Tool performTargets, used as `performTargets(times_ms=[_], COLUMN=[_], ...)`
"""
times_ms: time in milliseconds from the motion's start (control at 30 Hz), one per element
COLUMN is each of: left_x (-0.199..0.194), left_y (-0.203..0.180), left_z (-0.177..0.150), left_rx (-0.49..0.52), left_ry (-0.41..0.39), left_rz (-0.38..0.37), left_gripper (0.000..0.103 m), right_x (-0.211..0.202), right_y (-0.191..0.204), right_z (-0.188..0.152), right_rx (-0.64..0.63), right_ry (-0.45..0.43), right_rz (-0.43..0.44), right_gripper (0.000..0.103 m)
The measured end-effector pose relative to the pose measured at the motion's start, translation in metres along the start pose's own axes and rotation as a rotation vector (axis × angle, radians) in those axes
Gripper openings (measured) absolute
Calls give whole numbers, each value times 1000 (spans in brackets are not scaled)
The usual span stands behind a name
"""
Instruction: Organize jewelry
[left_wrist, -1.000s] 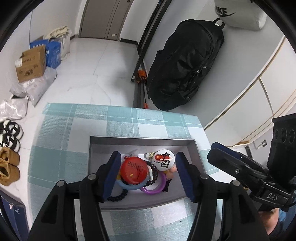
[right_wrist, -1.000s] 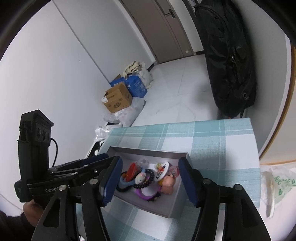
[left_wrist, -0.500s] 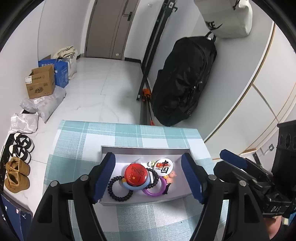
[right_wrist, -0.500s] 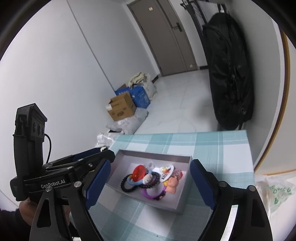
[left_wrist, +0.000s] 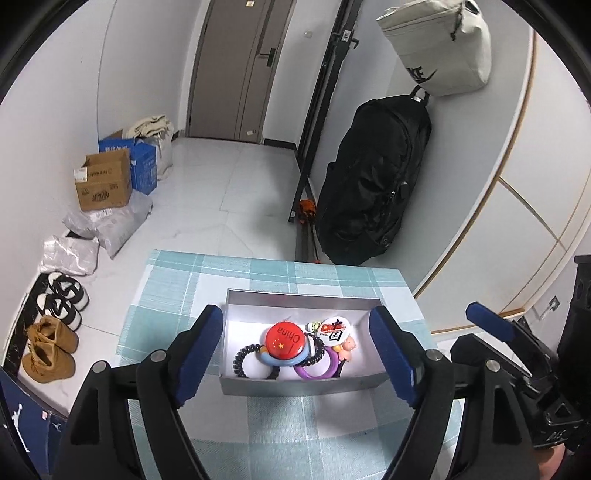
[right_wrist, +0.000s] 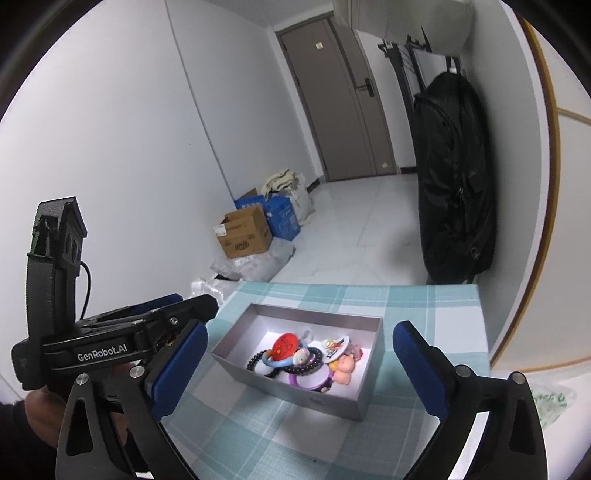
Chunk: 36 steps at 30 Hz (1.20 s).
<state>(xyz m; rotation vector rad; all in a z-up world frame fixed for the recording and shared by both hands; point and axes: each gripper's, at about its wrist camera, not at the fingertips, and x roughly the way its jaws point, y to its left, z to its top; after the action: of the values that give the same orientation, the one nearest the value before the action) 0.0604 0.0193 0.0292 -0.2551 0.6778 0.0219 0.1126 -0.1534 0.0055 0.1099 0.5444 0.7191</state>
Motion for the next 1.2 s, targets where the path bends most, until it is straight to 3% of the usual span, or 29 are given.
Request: performTargets(times_ms=[567, 1200], left_x=[-32, -34], left_y=[-11, -14], left_z=[-19, -23], left_rx=[52, 58], left_ry=[-56, -65], left_rz=[55, 79], left_gripper=[79, 79], right_x=[-26, -32], right_y=[8, 9], right_z=[-16, -19], right_rx=[-8, -9], right_ry=[-13, -12], right_rz=[-39, -51], right_gripper=[103, 103])
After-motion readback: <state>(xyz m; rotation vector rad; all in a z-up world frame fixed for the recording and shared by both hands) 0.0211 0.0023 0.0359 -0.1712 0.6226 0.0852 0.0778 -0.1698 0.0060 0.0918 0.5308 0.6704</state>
